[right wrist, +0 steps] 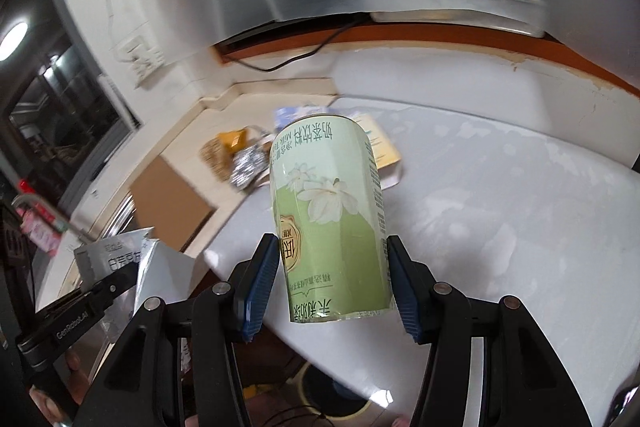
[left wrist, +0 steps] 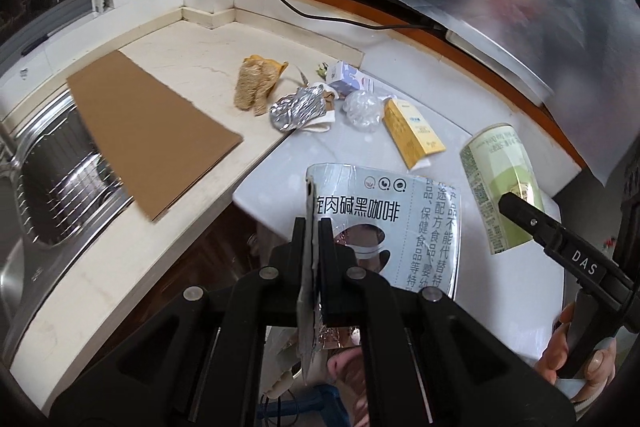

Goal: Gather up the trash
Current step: 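Carry the coffee pouch and green cup down over the trash bin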

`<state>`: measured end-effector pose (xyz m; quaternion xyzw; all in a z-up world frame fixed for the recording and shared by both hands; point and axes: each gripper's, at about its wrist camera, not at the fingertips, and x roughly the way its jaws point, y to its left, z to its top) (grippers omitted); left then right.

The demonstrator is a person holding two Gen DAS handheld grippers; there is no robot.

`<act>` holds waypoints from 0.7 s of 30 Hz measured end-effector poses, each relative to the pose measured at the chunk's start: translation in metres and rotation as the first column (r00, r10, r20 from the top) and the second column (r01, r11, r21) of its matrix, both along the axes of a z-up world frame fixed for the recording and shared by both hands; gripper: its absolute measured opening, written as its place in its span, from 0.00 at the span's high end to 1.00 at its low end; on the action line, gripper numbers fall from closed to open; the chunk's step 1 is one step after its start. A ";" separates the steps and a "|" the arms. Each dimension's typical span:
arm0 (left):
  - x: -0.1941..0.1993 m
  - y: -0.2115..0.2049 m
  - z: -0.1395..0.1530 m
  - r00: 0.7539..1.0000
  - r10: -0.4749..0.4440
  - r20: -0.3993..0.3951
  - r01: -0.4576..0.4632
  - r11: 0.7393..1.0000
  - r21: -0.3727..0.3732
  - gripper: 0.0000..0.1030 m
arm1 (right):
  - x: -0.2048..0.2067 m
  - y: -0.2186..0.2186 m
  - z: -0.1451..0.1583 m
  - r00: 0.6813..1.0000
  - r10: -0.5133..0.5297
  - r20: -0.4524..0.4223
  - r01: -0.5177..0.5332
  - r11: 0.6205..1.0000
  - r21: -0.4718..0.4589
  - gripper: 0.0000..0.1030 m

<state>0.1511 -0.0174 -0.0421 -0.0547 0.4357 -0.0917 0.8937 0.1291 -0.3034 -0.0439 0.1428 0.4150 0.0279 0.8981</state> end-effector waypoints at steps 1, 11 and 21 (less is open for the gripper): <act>-0.008 0.004 0.001 1.000 0.000 0.002 0.000 1.000 0.004 0.97 | -0.005 0.005 0.001 1.000 0.011 0.002 -0.011 1.000 0.000 0.47; -0.078 0.038 -0.023 0.999 0.020 -0.029 -0.020 1.000 0.000 0.97 | -0.092 0.075 -0.011 0.987 0.157 0.013 -0.158 0.987 0.023 0.47; -0.118 0.062 -0.073 0.994 0.046 -0.102 -0.043 0.999 0.028 0.97 | -0.143 0.120 -0.063 0.968 0.246 -0.052 -0.244 0.969 0.033 0.47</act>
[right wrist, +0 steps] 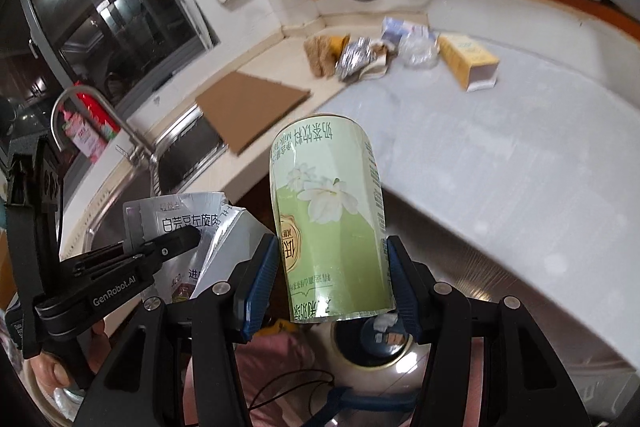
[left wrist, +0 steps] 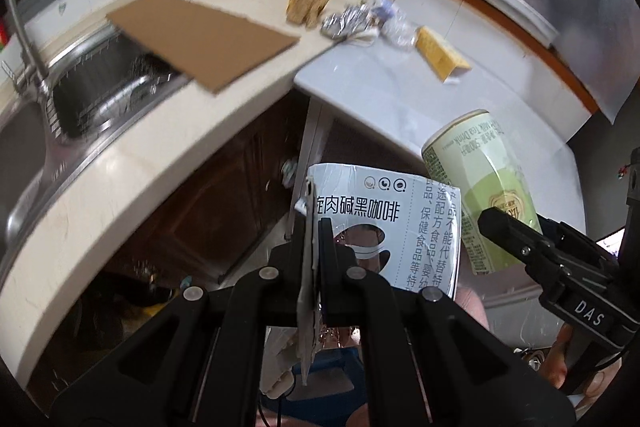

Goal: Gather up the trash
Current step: 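Carry the coffee pouch and green cup down over the trash bin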

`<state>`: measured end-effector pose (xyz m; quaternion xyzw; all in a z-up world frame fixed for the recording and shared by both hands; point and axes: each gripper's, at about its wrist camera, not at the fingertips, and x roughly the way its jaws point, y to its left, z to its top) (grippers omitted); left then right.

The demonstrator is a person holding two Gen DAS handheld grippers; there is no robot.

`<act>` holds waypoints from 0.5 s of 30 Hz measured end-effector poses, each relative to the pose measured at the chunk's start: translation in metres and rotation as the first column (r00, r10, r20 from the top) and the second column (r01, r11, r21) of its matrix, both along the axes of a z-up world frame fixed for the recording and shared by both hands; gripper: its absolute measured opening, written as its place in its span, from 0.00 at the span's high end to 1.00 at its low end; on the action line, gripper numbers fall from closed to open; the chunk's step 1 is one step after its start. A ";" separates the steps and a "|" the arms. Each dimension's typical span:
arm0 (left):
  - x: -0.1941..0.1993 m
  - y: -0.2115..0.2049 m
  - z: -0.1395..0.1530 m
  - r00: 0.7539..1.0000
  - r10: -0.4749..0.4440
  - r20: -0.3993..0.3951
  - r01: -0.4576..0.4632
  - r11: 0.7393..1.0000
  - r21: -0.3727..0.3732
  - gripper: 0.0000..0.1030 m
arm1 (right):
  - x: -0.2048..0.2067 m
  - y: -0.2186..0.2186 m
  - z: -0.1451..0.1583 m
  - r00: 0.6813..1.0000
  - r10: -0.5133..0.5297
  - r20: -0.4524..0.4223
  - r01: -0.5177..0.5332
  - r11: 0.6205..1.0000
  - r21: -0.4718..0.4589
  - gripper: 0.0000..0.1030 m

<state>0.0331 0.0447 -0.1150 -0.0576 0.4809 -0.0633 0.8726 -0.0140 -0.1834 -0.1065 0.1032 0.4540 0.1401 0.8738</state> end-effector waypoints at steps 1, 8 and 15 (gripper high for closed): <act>-0.003 0.003 -0.008 1.000 0.005 -0.013 -0.005 1.000 0.000 0.97 | 0.003 0.000 -0.006 1.000 0.002 -0.009 -0.002 1.000 0.001 0.47; -0.019 0.012 -0.059 0.998 0.031 -0.049 -0.028 0.999 0.046 0.97 | -0.002 0.012 -0.063 0.996 0.016 -0.090 -0.017 1.000 -0.004 0.47; -0.022 0.012 -0.123 0.994 0.042 -0.102 -0.037 0.998 0.052 0.97 | 0.001 0.014 -0.135 0.980 0.005 -0.201 -0.006 1.000 -0.007 0.47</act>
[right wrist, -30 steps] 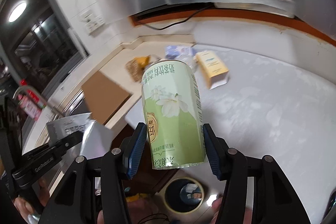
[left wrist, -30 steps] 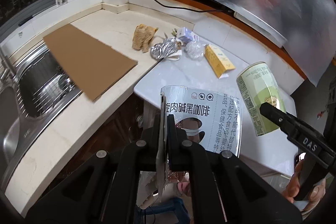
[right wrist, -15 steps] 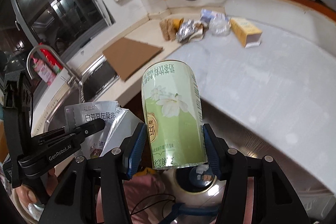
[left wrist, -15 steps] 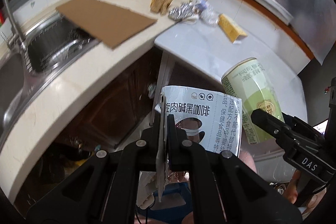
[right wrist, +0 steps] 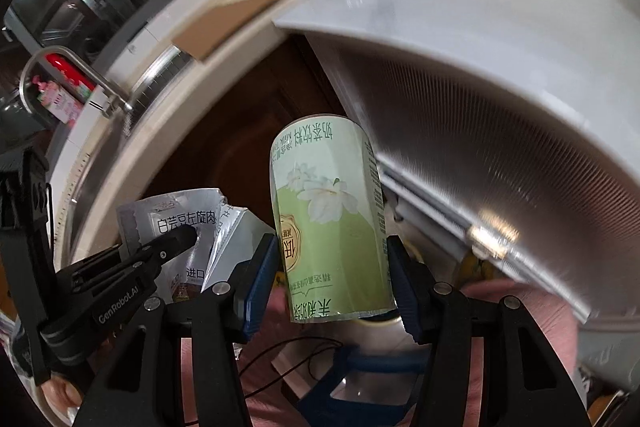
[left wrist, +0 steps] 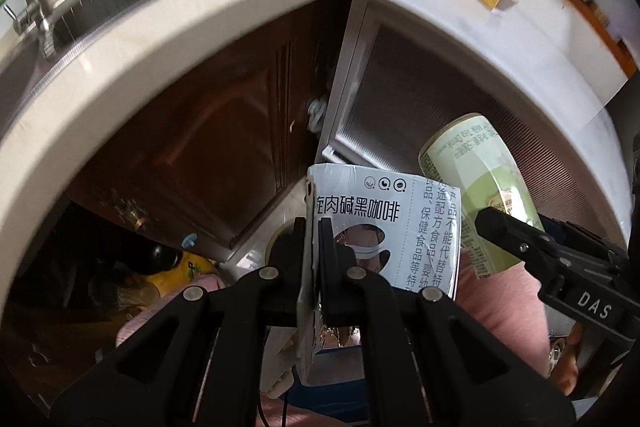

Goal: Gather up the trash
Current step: 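Carry the coffee pouch and green cup down over the trash bin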

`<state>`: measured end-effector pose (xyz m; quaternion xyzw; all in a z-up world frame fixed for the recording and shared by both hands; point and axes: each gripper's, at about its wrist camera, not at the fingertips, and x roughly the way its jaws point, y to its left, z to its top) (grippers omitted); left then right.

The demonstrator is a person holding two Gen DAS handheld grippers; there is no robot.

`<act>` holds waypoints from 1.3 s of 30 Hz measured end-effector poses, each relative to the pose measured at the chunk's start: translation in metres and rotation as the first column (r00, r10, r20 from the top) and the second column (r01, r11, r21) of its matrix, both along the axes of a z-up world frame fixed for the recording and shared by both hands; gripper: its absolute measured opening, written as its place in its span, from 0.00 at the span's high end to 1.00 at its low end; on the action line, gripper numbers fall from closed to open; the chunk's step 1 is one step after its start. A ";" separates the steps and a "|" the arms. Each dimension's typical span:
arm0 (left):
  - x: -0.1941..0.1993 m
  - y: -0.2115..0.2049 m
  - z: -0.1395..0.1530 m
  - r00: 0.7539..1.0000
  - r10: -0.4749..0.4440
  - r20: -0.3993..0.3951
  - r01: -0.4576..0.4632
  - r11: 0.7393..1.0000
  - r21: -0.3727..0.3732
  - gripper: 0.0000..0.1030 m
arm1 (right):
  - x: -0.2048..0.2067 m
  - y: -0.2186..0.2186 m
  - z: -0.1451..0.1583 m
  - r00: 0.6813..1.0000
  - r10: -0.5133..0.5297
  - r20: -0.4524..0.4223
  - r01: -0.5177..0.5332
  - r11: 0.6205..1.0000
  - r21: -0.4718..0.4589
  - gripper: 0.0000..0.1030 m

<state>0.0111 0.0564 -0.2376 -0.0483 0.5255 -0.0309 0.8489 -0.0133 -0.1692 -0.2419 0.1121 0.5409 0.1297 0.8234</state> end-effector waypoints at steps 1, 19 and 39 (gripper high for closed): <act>0.000 0.001 -0.010 1.000 0.004 -0.009 -0.004 1.000 -0.005 0.97 | 0.001 0.000 -0.010 1.000 -0.003 -0.014 0.003 1.000 0.000 0.47; 0.022 0.015 -0.186 0.975 0.083 -0.208 -0.089 0.996 -0.016 0.97 | 0.036 -0.006 -0.207 0.965 0.024 -0.260 -0.050 0.995 -0.091 0.47; 0.044 0.015 -0.253 0.961 0.069 -0.267 -0.056 0.997 0.057 0.97 | 0.060 0.017 -0.282 0.909 -0.002 -0.417 -0.065 0.987 -0.145 0.44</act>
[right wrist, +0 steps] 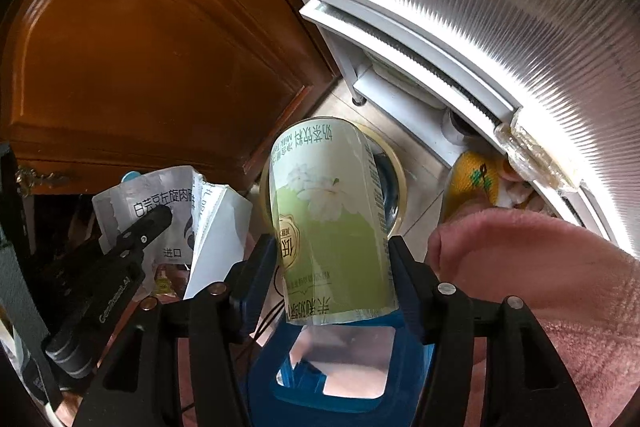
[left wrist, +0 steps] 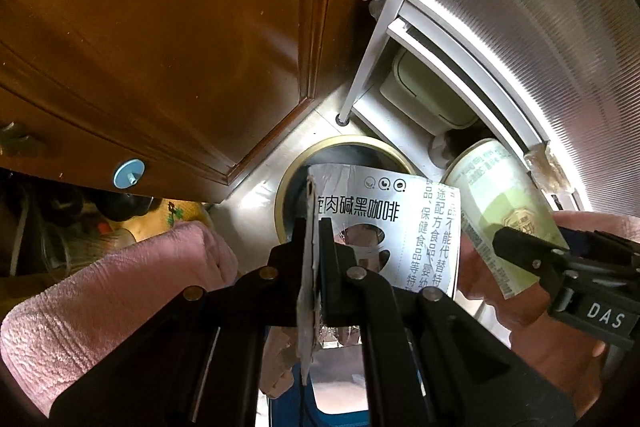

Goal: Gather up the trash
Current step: 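Carry the coffee pouch and green cup down over the trash bin, then open the right tool to drop the cup while the left tool releases the pouch into the bin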

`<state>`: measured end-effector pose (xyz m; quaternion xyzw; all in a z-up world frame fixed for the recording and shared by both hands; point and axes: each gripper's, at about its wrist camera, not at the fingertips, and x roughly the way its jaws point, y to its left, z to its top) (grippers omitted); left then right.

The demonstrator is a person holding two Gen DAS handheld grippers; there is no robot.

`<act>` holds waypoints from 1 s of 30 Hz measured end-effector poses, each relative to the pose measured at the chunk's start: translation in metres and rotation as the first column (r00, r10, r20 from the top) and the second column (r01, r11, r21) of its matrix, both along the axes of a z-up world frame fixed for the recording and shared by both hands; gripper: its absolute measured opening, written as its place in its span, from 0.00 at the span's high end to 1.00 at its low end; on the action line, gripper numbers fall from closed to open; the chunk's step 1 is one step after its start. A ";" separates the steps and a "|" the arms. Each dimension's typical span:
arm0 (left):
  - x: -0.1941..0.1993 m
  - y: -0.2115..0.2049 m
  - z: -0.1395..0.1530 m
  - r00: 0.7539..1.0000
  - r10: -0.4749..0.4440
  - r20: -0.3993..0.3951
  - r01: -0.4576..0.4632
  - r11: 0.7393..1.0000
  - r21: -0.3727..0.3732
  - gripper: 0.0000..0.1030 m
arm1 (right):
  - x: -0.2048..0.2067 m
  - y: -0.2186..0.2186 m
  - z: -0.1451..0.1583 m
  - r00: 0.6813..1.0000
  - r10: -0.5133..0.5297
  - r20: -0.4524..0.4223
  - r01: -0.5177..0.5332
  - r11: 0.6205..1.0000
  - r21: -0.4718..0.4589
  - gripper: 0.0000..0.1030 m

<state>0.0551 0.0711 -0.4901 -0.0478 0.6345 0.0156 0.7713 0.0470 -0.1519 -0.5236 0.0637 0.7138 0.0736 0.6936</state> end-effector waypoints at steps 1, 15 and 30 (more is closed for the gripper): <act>0.001 -0.001 0.000 1.000 -0.003 0.003 0.003 1.000 0.008 0.97 | -0.001 0.000 0.001 1.000 -0.001 -0.004 0.001 1.000 -0.002 0.44; 0.007 0.003 -0.001 1.000 0.022 0.017 -0.023 0.999 0.048 0.97 | 0.007 -0.001 -0.006 0.999 -0.041 -0.034 0.042 0.999 0.014 0.37; 0.011 -0.007 -0.005 1.000 -0.001 0.005 0.000 0.998 0.059 0.97 | 0.011 -0.023 -0.010 0.993 -0.118 -0.028 0.117 0.993 -0.016 0.36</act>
